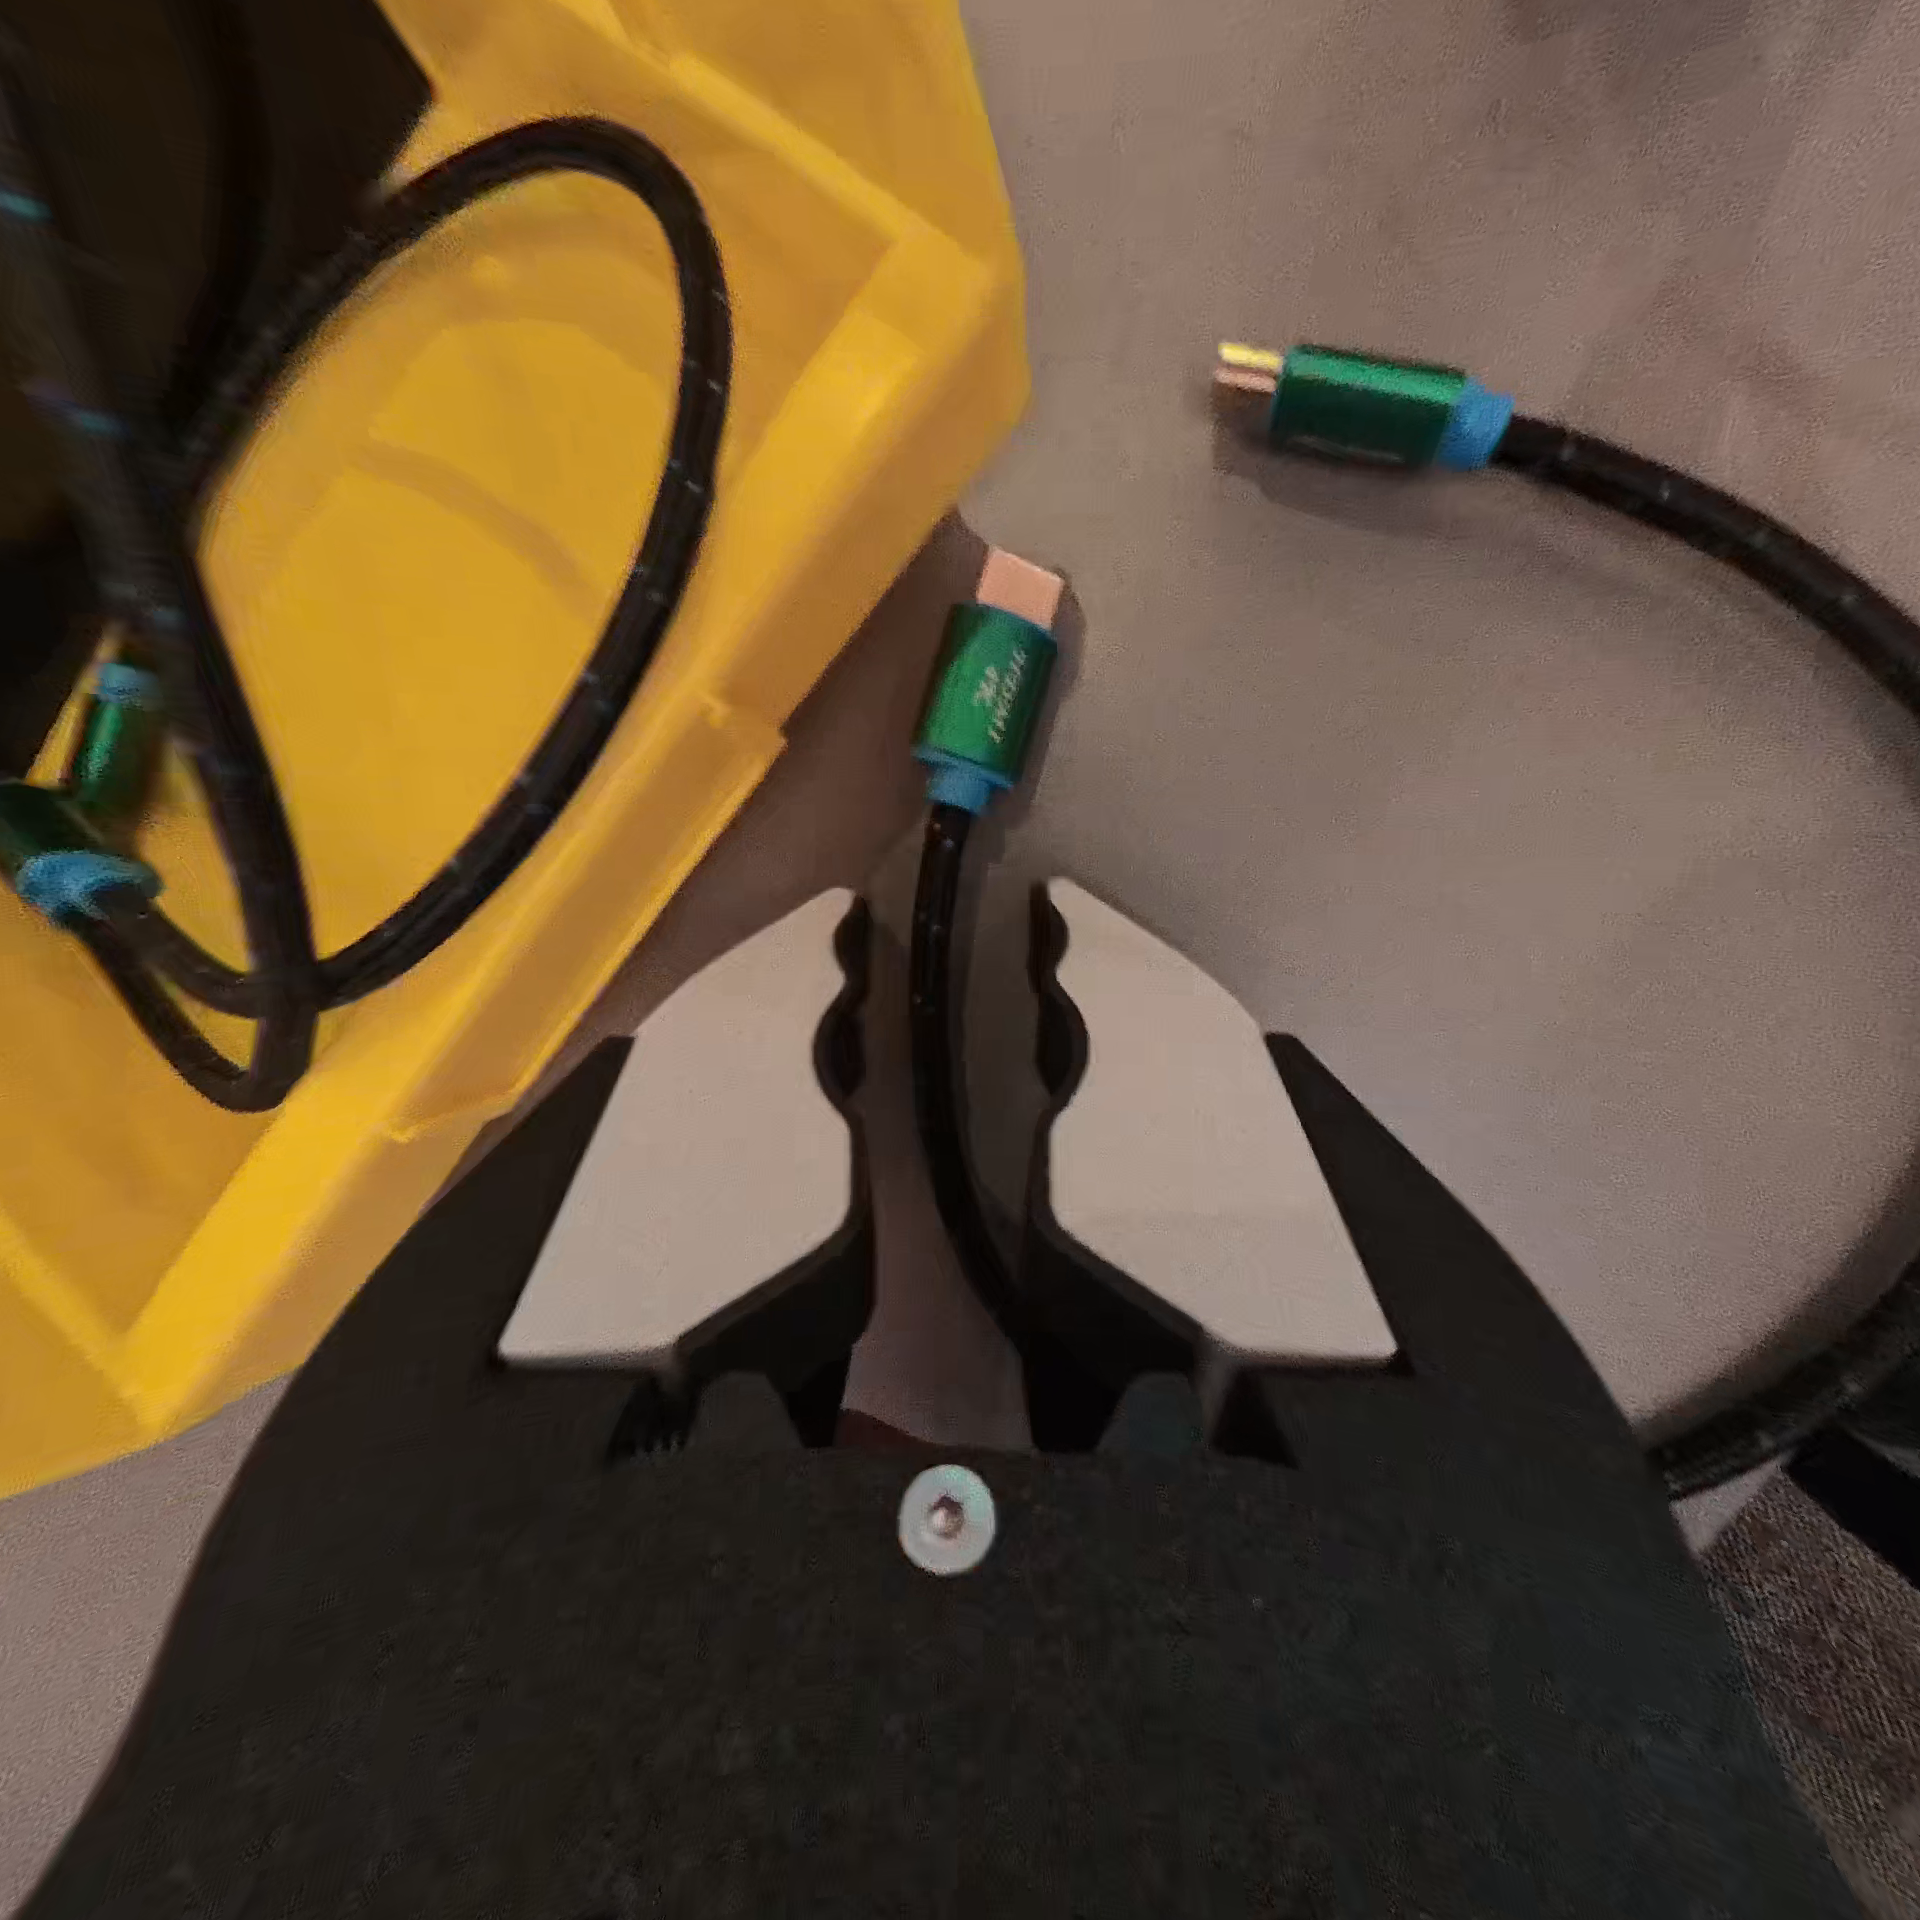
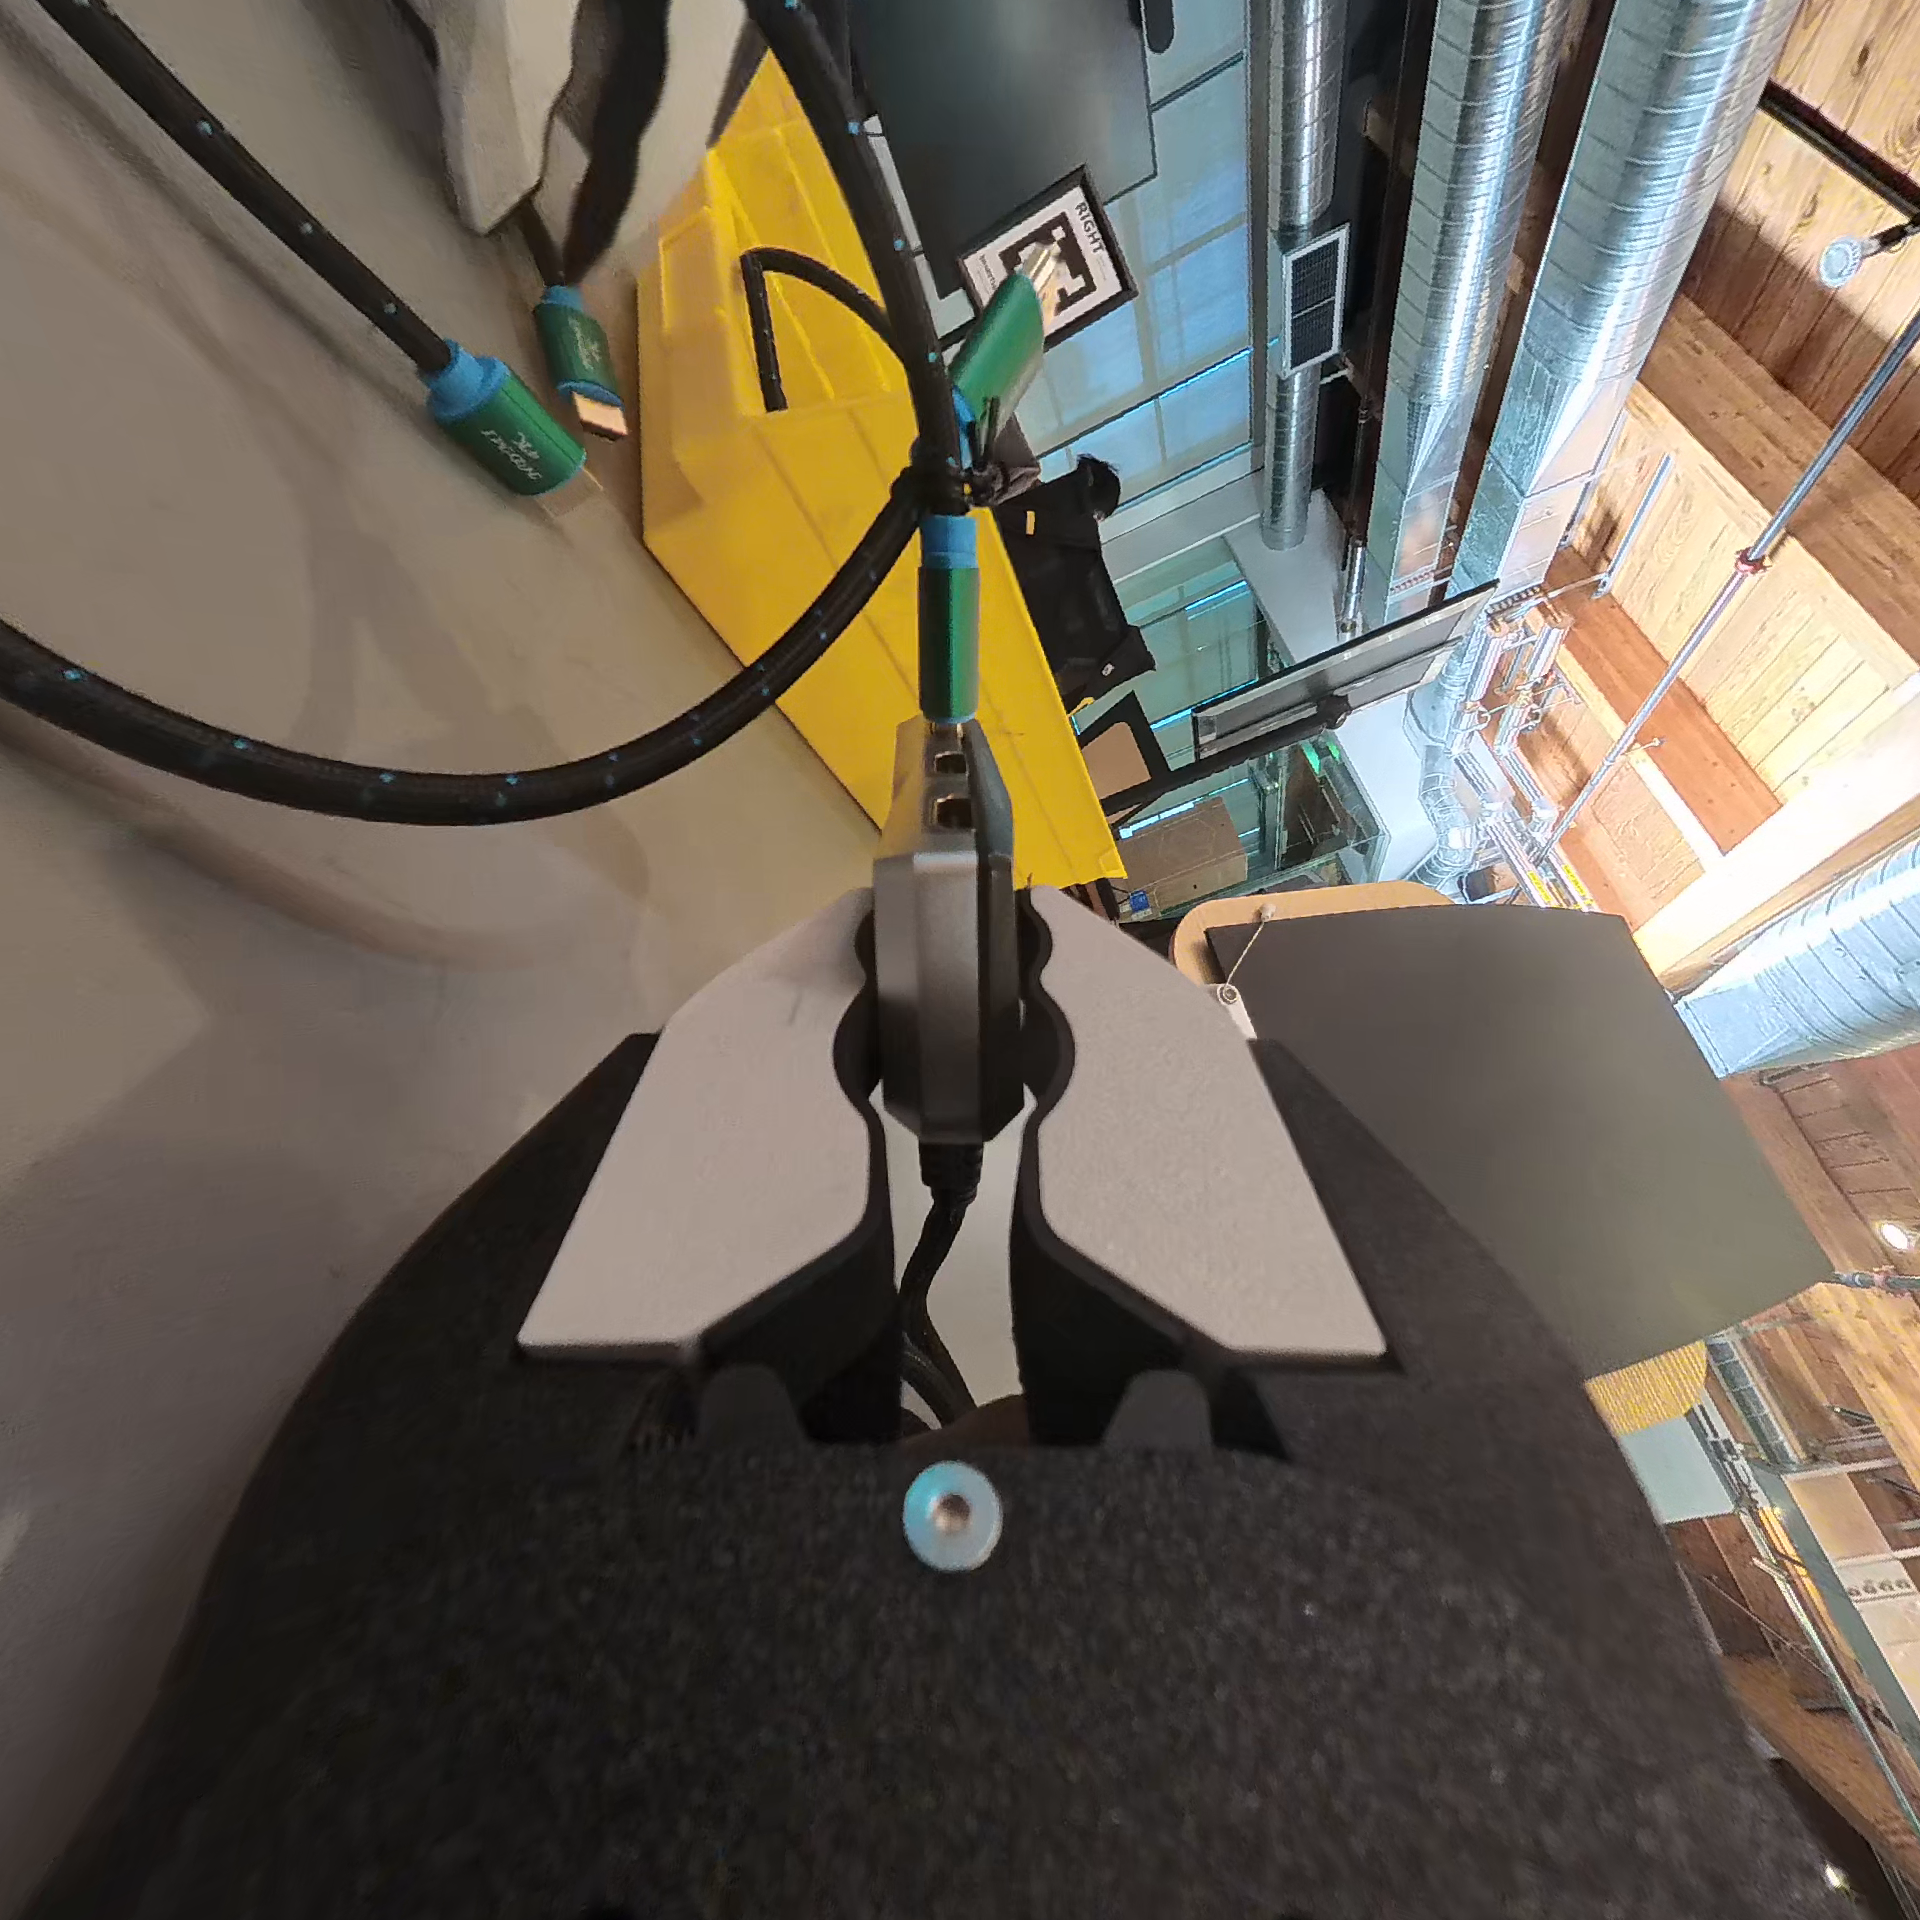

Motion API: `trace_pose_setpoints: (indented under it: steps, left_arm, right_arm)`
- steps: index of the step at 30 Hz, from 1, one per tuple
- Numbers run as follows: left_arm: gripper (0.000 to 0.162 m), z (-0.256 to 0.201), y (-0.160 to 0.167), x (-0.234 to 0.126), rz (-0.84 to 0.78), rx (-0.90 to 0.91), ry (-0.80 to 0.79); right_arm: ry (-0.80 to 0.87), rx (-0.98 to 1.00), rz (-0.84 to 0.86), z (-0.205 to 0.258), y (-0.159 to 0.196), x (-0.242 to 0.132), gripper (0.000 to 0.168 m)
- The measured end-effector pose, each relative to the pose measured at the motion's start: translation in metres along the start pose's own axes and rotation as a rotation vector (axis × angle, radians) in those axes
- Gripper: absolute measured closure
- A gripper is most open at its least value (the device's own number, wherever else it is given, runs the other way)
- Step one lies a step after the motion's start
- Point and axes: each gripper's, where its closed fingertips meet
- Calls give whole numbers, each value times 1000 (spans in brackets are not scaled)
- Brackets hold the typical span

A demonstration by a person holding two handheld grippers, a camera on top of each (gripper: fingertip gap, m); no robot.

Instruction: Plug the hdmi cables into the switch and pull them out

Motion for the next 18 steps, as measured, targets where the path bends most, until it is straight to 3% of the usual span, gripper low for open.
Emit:
trace_pose_setpoints:
  steps: [3,9,14,18]
  left_arm:
    - [155,-10,-8,5,-61,28,32]
    - [155,-27,4,-16,-30,-92,96]
    - [156,-19,-10,-90,-127,-129,121]
    - [156,-21,-50,-157,-267,-132,155]
  right_arm:
    - [-7,-7,2,2,0,1,147]
    - [13,-42,17,2,1,1,146]
    - [23,-71,46,4,4,4,146]
    - [24,-114,102,7,12,9,147]
Point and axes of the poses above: each gripper's, where its closed fingertips meet, x out along the fingers, y out of its underside, z = x × y across the jaws, and after that the axes turned 5 degrees about z, right-handed
